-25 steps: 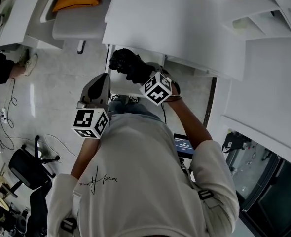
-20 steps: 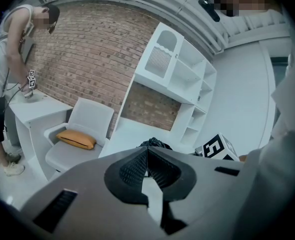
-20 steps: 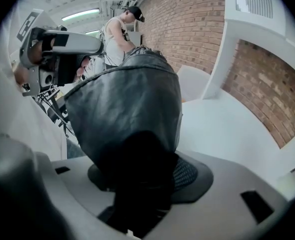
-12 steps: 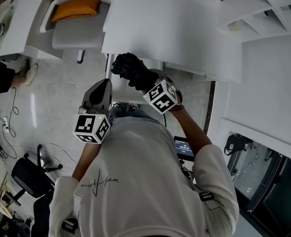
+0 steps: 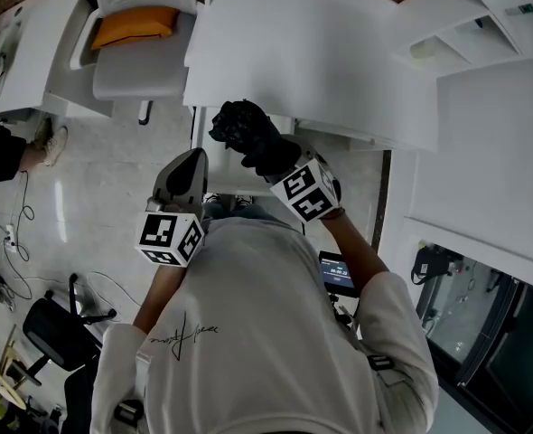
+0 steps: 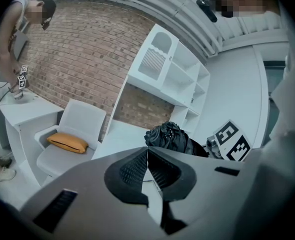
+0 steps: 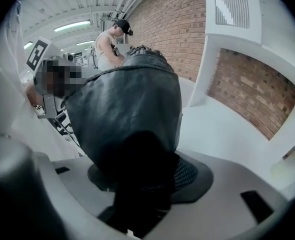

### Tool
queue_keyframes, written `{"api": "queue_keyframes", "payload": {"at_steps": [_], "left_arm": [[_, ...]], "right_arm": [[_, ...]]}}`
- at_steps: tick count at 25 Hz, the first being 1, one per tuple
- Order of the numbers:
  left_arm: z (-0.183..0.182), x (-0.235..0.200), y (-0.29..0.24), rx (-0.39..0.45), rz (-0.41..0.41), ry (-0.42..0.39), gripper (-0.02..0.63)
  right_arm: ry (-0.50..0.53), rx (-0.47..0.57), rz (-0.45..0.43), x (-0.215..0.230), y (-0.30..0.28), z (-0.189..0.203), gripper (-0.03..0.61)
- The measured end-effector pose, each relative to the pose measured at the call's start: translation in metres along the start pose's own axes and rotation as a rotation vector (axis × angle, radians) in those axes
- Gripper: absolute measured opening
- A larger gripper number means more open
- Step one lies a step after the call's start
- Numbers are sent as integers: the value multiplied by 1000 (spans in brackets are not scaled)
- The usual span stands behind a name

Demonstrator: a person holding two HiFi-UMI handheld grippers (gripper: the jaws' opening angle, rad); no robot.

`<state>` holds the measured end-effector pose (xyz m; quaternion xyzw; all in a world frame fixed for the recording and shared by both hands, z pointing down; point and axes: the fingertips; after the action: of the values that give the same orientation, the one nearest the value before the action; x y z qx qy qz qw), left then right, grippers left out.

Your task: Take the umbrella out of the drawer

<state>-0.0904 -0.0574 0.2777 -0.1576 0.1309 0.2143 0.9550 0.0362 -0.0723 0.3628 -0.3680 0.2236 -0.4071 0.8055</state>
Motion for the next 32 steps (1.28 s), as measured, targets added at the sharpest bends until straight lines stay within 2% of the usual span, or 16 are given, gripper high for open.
{"api": "queue_keyframes", "payload": {"at_steps": [22, 32], "left_arm": [[-8, 2, -6, -1, 24, -26, 17], [-22, 8, -9, 24, 30, -40, 17]], "right_arm": [[-165, 188, 105, 14, 60, -33, 236], [-272, 322, 147, 30, 92, -50, 236]]}}
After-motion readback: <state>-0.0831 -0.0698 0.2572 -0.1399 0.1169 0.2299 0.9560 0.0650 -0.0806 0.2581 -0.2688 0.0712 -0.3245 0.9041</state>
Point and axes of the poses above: the fingertips, and each gripper's own axes: y backward along the fingers, x to its right, z out of its underside, and after that the axes turned 2 degrees about -y, right-handed
